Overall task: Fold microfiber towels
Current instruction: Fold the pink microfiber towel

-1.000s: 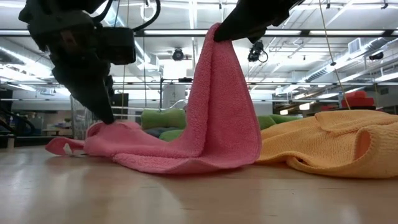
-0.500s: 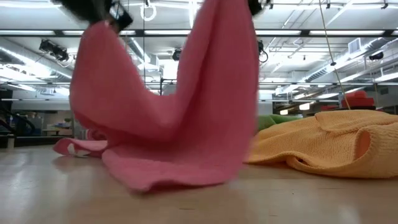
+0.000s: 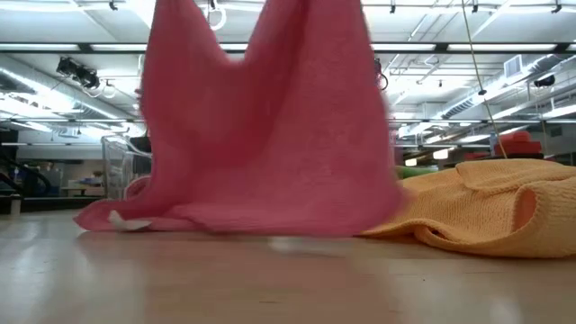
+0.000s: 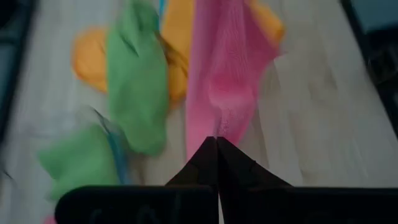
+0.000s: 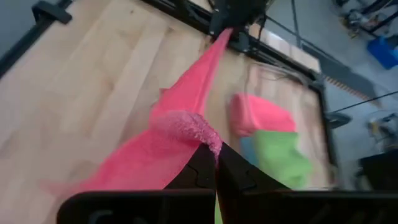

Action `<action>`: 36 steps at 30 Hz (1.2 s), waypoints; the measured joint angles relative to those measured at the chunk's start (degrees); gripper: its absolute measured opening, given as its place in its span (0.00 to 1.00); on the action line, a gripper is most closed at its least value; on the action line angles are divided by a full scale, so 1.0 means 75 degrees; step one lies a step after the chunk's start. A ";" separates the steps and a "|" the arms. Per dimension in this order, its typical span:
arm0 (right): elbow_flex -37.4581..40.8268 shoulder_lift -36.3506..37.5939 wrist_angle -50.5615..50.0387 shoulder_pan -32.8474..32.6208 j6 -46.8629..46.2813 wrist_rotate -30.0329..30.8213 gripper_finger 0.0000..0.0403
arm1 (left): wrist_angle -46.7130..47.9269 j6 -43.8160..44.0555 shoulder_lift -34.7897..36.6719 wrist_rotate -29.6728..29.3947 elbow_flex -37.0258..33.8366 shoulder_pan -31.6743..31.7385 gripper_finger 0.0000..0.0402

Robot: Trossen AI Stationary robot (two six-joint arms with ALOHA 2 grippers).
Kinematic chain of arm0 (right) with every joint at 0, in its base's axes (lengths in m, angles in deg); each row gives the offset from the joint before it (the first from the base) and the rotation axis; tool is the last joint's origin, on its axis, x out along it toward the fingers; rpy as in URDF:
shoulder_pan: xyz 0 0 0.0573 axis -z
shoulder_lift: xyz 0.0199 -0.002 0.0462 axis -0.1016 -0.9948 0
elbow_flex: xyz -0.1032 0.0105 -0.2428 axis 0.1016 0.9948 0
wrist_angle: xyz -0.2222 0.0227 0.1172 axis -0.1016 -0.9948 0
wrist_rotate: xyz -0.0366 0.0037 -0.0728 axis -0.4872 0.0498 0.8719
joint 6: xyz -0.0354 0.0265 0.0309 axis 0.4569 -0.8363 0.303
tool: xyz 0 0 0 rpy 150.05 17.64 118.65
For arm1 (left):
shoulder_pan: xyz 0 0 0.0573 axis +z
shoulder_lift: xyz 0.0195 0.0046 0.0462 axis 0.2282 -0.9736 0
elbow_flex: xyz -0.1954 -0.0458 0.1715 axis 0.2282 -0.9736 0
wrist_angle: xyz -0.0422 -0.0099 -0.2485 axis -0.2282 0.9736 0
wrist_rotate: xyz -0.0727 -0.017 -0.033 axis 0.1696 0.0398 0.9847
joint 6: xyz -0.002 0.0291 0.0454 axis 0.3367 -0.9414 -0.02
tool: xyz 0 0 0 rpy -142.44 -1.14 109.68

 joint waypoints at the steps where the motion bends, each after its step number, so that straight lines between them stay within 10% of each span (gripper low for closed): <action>1: -0.0141 0.0000 -0.0126 0.0010 0.0095 0.0002 0.00 | -0.0014 -0.0088 0.0128 -0.0049 0.0054 0.0009 0.01; 19: -0.1869 0.0058 -0.0981 0.1606 0.2861 0.0490 0.00 | 0.0019 -0.2436 0.1998 0.0532 0.0591 0.1459 0.00; 29: -0.0459 -0.0147 -0.0208 0.1161 0.1250 -0.1254 0.00 | -0.0150 -0.0647 0.1716 0.1395 -0.0621 -0.0024 0.01; 36: 0.1103 -0.0149 0.0439 0.0192 0.0358 -0.1493 0.00 | -0.2462 0.0452 0.1097 0.1413 -0.2290 -0.1263 0.01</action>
